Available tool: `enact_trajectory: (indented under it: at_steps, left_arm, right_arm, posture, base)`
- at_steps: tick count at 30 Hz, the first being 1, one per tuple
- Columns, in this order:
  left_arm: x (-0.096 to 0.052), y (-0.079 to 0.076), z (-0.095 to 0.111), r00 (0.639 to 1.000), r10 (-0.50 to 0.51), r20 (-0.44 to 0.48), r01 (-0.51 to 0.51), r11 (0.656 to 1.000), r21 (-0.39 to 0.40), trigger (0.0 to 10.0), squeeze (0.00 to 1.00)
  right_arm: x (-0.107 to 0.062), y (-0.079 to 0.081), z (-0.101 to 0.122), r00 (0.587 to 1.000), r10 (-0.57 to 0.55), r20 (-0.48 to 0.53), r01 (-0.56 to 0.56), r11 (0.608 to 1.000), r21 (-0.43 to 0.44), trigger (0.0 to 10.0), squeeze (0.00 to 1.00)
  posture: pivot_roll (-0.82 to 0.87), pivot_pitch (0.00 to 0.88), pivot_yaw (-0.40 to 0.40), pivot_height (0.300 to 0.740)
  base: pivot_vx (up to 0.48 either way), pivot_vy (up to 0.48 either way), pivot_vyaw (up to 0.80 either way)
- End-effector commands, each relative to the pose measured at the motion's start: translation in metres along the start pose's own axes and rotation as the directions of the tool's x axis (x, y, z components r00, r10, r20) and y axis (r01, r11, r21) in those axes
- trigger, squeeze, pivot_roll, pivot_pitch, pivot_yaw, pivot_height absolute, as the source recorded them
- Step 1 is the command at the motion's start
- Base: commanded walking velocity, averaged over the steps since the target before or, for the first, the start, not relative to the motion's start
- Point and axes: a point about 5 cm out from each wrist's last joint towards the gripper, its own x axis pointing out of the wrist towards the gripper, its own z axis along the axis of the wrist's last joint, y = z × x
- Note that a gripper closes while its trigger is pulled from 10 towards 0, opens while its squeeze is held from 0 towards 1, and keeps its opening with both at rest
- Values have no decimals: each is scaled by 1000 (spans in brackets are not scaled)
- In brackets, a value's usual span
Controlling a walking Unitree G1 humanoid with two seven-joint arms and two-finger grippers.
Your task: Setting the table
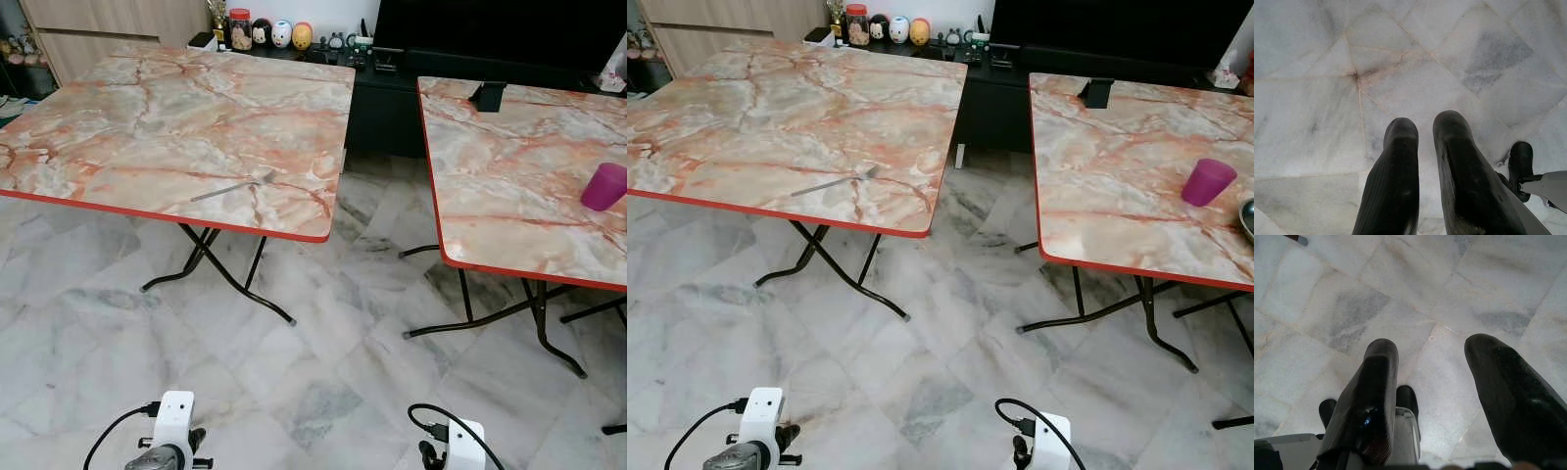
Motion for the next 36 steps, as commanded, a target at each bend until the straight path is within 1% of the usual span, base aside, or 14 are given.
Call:
enact_trajectory:
  at_steps: [1,9,10,11,12,13,22,24,26,36]
  left_arm:
    - [-1,2,-8,1000,3,-29,-3,1000,6,10000,0]
    - [-1,2,-8,1000,3,-29,-3,1000,6,10000,0]
    - [-1,2,-8,1000,3,-29,-3,1000,6,10000,0]
    - [-1,2,-8,1000,3,-29,-3,1000,6,10000,0]
    - [0,-6,-9,1000,-6,-29,6,1000,6,10000,0]
    - [1,-21,-10,999,-22,-25,22,1000,7,10000,0]
    - [2,-35,-8,999,-40,-9,40,999,7,10000,0]
    - [2,-27,-9,999,-32,-13,32,999,5,10000,0]
    - [1,-24,-9,999,-28,-15,29,1000,5,10000,0]
    - [1,-23,-9,1000,-25,-9,25,1000,0,10000,0]
  right_arm:
    - [0,-3,1,1000,-9,2,9,1000,-7,10000,0]
    - [0,-3,1,1000,-9,2,9,1000,-7,10000,0]
    - [0,-3,1,1000,-10,-2,10,1000,-9,10000,0]
    - [0,-3,1,1000,-10,-2,10,1000,-9,10000,0]
    - [0,-3,0,1000,-9,-1,9,1000,-5,10000,0]
    - [0,-3,0,1000,-7,1,7,1000,1,10000,0]
    - [0,-2,-1,1000,-4,0,4,1000,0,10000,0]
    - [0,-2,-1,1000,-4,-1,4,1000,0,10000,0]
    - [0,-2,-1,1000,-4,-1,4,1000,0,10000,0]
    - [0,-2,0,1000,-3,-1,3,1000,1,10000,0]
  posture:
    - [28,0,-36,740]
    - [28,0,-36,740]
    - [0,0,0,740]
    - [0,0,0,740]
    - [29,0,-38,740]
    - [29,0,-38,740]
    - [29,0,-38,740]
    - [30,0,-38,740]
    - [30,0,-38,740]
    - [30,0,-38,740]
  base:
    - [0,0,0]
    - [0,0,0]
    - [0,0,0]
    - [0,0,0]
    - [0,0,0]
    - [0,0,0]
    - [0,0,0]
    - [0,0,0]
    - [0,0,0]
    - [0,0,0]
